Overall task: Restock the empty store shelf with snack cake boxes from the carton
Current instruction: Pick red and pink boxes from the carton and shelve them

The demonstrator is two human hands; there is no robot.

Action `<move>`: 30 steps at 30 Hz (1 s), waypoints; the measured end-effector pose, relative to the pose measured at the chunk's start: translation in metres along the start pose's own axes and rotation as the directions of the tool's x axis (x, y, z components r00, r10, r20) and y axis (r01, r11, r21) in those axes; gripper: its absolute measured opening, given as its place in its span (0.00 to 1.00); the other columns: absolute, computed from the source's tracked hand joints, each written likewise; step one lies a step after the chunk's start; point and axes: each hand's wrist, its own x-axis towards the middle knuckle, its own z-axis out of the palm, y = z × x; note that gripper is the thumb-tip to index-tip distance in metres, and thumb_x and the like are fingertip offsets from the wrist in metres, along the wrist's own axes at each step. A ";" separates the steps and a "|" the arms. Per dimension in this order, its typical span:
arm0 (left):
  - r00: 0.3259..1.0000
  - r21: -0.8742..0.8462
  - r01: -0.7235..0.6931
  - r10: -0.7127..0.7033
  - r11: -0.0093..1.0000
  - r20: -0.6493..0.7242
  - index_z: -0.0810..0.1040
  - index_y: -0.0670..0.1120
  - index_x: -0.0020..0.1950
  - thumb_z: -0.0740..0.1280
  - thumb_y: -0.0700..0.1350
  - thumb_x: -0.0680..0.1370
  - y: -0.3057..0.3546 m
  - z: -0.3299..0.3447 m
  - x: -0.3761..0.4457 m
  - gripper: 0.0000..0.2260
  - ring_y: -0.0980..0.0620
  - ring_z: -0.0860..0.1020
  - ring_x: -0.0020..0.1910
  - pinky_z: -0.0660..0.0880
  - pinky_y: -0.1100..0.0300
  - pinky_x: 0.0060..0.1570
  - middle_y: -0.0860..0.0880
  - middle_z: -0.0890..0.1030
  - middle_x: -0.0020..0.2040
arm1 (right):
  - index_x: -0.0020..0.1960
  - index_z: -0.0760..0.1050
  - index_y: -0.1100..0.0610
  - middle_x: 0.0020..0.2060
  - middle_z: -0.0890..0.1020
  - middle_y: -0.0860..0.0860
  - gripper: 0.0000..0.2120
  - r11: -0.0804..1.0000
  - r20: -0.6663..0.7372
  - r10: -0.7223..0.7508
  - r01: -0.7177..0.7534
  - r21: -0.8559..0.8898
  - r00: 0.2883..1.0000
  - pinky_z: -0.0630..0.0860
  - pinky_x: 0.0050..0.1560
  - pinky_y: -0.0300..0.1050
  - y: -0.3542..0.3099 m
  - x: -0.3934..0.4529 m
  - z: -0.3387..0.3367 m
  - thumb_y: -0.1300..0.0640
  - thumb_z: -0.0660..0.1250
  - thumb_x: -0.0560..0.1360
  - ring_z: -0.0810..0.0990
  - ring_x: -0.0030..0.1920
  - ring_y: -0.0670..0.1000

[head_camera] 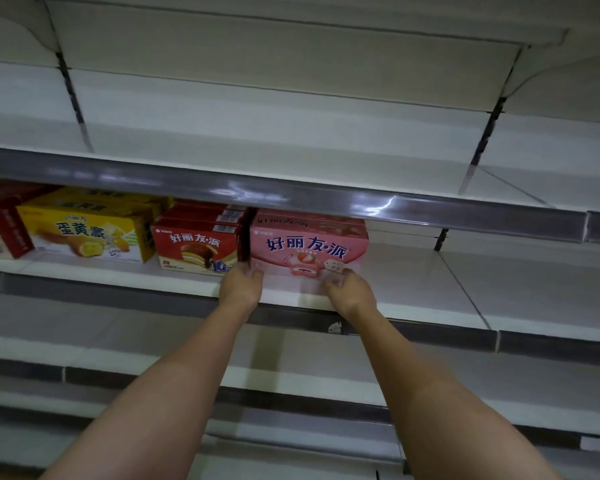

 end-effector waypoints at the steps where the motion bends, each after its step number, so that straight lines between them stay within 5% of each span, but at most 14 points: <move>1: 1.000 0.015 0.012 -0.012 1.000 -0.022 0.70 0.40 0.68 0.61 0.45 0.81 -0.001 -0.007 -0.005 0.17 0.40 0.72 0.63 0.69 0.55 0.60 0.40 0.74 0.66 | 0.66 0.70 0.56 0.62 0.77 0.56 0.19 0.999 0.026 -0.029 0.030 -0.015 0.999 0.72 0.59 0.49 -0.005 -0.005 0.000 0.48 0.60 0.79 0.75 0.60 0.57; 11: 0.948 0.061 0.215 -0.194 0.975 -0.254 0.74 0.38 0.64 0.60 0.46 0.82 -0.067 -0.117 -0.075 0.16 0.39 0.73 0.61 0.69 0.53 0.59 0.38 0.76 0.62 | 0.76 0.61 0.58 0.72 0.68 0.56 0.31 0.924 0.321 -0.319 0.368 -0.105 0.892 0.65 0.68 0.48 -0.066 -0.074 0.052 0.41 0.58 0.79 0.67 0.71 0.56; 19: 0.846 -0.029 0.378 -0.358 0.926 -0.396 0.72 0.40 0.65 0.60 0.48 0.82 -0.150 -0.219 -0.150 0.16 0.40 0.74 0.59 0.71 0.54 0.52 0.40 0.76 0.62 | 0.76 0.60 0.58 0.72 0.67 0.58 0.31 0.869 0.558 -0.351 0.483 -0.105 0.752 0.65 0.68 0.48 -0.107 -0.158 0.131 0.41 0.56 0.80 0.67 0.71 0.59; 25: 0.720 -0.116 0.459 -0.445 0.881 -0.533 0.75 0.36 0.56 0.63 0.42 0.80 -0.222 -0.316 -0.223 0.10 0.40 0.75 0.53 0.70 0.54 0.52 0.36 0.78 0.58 | 0.74 0.62 0.58 0.70 0.70 0.57 0.32 0.792 0.695 -0.378 0.602 -0.098 0.611 0.69 0.65 0.50 -0.153 -0.250 0.202 0.38 0.55 0.79 0.70 0.68 0.58; 30: 0.583 -0.097 0.623 -0.543 0.776 -0.604 0.73 0.37 0.64 0.61 0.47 0.81 -0.270 -0.400 -0.294 0.16 0.40 0.75 0.58 0.70 0.55 0.52 0.39 0.76 0.61 | 0.75 0.60 0.59 0.71 0.69 0.57 0.32 0.689 0.770 -0.439 0.723 -0.042 0.463 0.68 0.67 0.50 -0.192 -0.338 0.257 0.39 0.55 0.80 0.69 0.70 0.57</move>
